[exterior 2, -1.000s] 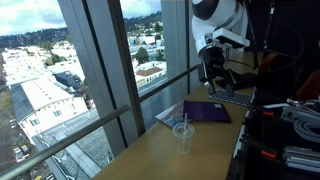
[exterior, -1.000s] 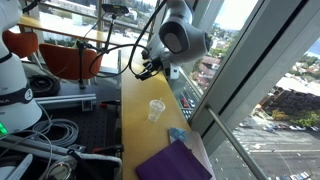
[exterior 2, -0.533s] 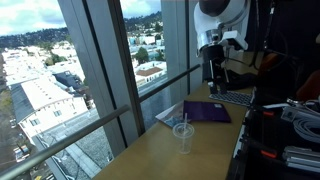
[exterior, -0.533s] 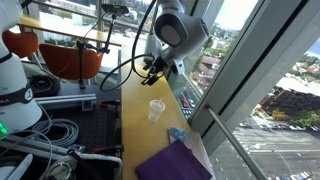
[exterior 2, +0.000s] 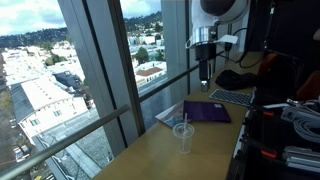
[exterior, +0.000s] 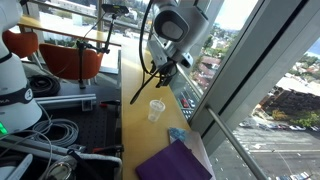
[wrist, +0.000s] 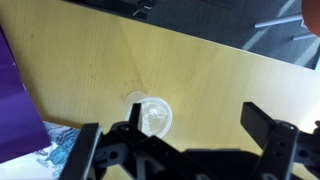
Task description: Put the straw inside the cup
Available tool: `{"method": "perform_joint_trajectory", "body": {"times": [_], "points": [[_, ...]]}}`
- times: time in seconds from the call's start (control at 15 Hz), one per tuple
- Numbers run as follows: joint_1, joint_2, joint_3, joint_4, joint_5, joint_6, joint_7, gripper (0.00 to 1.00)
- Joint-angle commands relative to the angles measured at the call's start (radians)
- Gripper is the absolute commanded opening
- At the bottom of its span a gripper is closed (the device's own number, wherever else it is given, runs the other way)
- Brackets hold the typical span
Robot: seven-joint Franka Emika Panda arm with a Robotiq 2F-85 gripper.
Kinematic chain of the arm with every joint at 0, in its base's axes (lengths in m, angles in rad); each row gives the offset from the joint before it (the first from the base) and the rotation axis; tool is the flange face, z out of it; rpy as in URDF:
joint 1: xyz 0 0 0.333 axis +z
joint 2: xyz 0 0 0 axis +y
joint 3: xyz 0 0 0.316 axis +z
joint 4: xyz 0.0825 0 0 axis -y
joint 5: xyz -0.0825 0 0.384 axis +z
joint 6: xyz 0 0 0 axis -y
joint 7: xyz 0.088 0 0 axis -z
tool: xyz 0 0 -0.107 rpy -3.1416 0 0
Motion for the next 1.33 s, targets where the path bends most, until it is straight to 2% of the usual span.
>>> {"method": "perform_joint_trajectory", "body": {"times": [0.0,0.33,0.8,0.93,1.0,1.27], "points": [[-0.019,-0.042,0.030,-0.033,-0.039,0.106,-0.093,1.00],[-0.018,-0.048,0.042,-0.056,-0.051,0.238,-0.119,1.00],[-0.027,-0.031,0.046,-0.073,-0.051,0.349,-0.133,1.00],[-0.033,-0.030,0.048,-0.085,-0.034,0.374,-0.132,1.00],[-0.031,-0.014,0.050,-0.058,-0.041,0.336,-0.118,1.00],[-0.035,-0.011,0.053,-0.061,-0.041,0.338,-0.117,1.00]]}}
